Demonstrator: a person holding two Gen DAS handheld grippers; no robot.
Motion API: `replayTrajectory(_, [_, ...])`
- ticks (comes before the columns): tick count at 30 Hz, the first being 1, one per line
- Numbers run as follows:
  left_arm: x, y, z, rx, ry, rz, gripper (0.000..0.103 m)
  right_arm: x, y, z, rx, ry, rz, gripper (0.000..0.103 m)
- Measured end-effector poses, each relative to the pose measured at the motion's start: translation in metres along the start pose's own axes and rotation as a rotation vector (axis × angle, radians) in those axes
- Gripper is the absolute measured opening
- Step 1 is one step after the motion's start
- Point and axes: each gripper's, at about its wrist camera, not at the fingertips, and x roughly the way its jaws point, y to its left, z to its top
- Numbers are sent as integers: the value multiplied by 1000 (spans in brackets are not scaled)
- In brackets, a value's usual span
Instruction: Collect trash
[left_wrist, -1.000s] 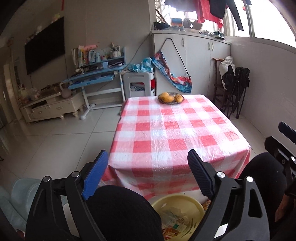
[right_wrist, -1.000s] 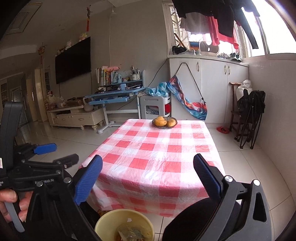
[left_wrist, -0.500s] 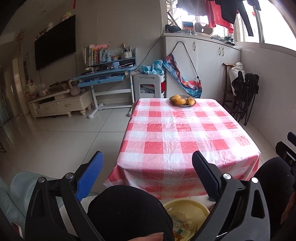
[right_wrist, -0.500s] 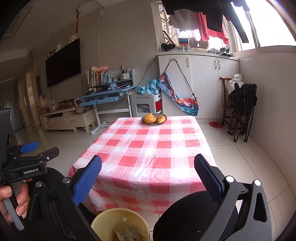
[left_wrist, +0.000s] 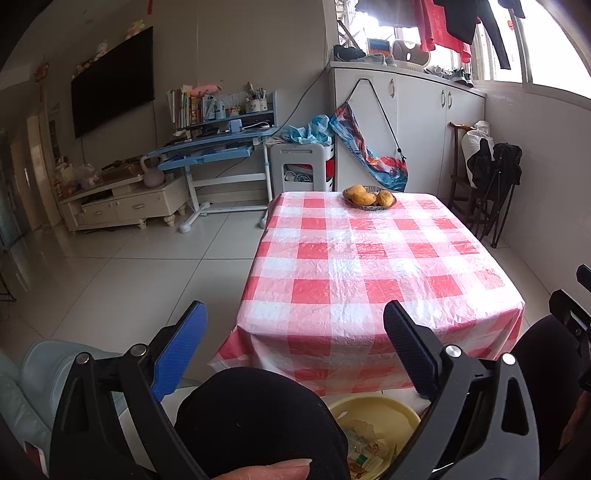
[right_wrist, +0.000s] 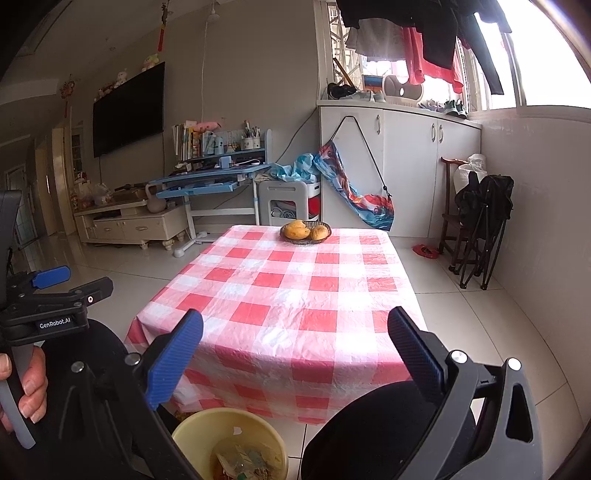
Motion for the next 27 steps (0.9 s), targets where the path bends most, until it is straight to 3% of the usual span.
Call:
replayTrajectory(9, [7, 2, 3, -13, 28, -35, 96, 0, -1, -1, -3, 5, -2, 96])
replayTrajectory(16, [2, 3, 1, -12, -22, -61, 96, 1, -3, -3, -7, 9, -4, 96])
replayTrajectory(22, [15, 9, 3, -41, 52, -63, 95, 3, -4, -3, -14, 12, -6, 96])
replayTrajectory(27, [16, 11, 1, -48, 51, -62, 95, 2, -4, -3, -15, 13, -7, 96])
